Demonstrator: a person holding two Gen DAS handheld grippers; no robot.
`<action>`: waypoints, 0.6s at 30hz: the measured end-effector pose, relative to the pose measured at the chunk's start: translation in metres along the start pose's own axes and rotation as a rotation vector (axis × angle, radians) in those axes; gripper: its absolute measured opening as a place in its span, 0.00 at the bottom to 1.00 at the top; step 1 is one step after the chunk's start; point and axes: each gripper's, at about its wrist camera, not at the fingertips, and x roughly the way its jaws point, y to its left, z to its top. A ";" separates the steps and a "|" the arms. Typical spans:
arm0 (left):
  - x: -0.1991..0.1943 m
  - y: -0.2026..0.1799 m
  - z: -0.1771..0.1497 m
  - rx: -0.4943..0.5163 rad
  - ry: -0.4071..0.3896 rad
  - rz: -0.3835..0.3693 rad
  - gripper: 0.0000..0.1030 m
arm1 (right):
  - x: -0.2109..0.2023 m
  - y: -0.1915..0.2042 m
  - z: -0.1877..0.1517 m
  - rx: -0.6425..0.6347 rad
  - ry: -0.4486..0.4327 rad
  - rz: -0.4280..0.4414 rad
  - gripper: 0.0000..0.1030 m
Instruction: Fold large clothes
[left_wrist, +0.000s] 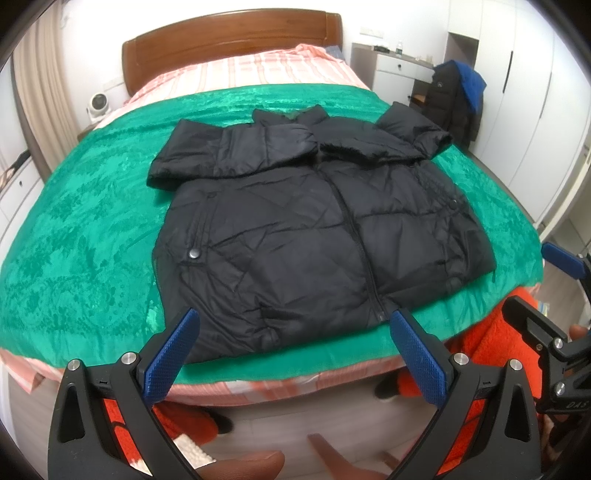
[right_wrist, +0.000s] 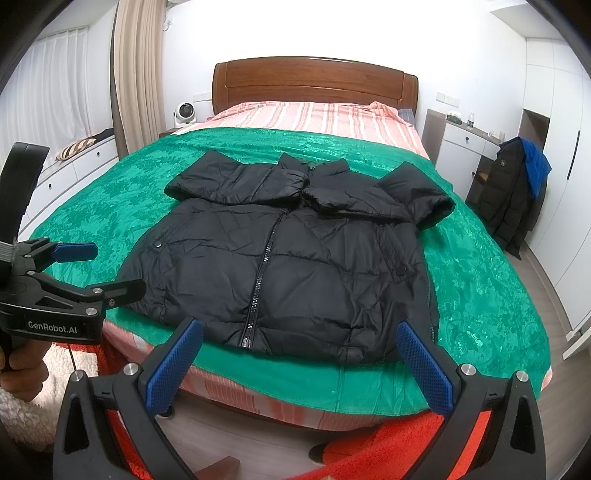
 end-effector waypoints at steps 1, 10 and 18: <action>0.000 0.000 -0.001 0.001 0.000 0.000 1.00 | 0.000 0.000 0.000 0.001 0.001 0.001 1.00; 0.000 0.001 0.000 0.001 0.007 -0.001 1.00 | 0.000 0.000 -0.001 0.000 0.004 0.003 1.00; 0.000 0.001 0.000 0.001 0.007 -0.001 1.00 | 0.000 0.001 -0.001 0.000 0.004 0.004 1.00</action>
